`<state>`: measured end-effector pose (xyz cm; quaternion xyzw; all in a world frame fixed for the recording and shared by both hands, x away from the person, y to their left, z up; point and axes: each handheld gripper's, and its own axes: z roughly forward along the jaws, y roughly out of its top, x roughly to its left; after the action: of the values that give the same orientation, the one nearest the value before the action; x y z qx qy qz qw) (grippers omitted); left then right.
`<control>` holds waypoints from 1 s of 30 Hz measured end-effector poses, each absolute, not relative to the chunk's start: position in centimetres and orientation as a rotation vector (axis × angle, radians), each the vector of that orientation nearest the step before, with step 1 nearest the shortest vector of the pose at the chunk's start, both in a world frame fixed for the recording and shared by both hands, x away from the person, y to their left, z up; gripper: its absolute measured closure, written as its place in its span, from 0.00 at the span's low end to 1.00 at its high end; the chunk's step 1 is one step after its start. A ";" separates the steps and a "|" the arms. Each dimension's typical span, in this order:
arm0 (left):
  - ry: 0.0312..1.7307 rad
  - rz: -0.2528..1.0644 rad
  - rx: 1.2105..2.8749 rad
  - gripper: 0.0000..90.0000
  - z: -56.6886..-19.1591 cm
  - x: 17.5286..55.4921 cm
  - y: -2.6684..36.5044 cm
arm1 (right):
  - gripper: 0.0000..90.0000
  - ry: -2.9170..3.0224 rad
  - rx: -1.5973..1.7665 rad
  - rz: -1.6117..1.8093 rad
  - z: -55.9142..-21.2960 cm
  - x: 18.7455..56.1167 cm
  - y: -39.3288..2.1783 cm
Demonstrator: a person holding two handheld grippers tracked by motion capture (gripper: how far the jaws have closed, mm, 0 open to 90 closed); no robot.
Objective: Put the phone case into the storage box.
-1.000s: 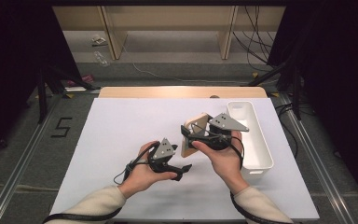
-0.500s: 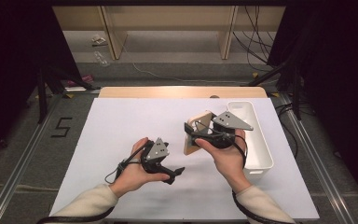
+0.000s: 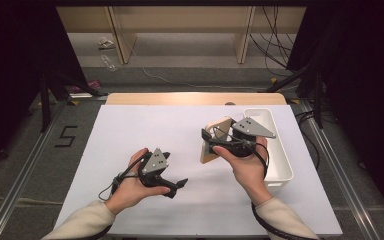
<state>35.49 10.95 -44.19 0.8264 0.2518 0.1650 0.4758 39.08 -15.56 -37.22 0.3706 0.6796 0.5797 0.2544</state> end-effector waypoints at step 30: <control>0.680 0.435 2.053 0.00 -44.6 35.1 14.2 | 0.14 1.772 1.041 1.567 -36.2 39.4 -17.4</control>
<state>35.09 14.21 -44.56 0.8307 0.2750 0.1758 0.4510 39.39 -17.38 -36.16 0.3873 0.6593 0.5830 0.2747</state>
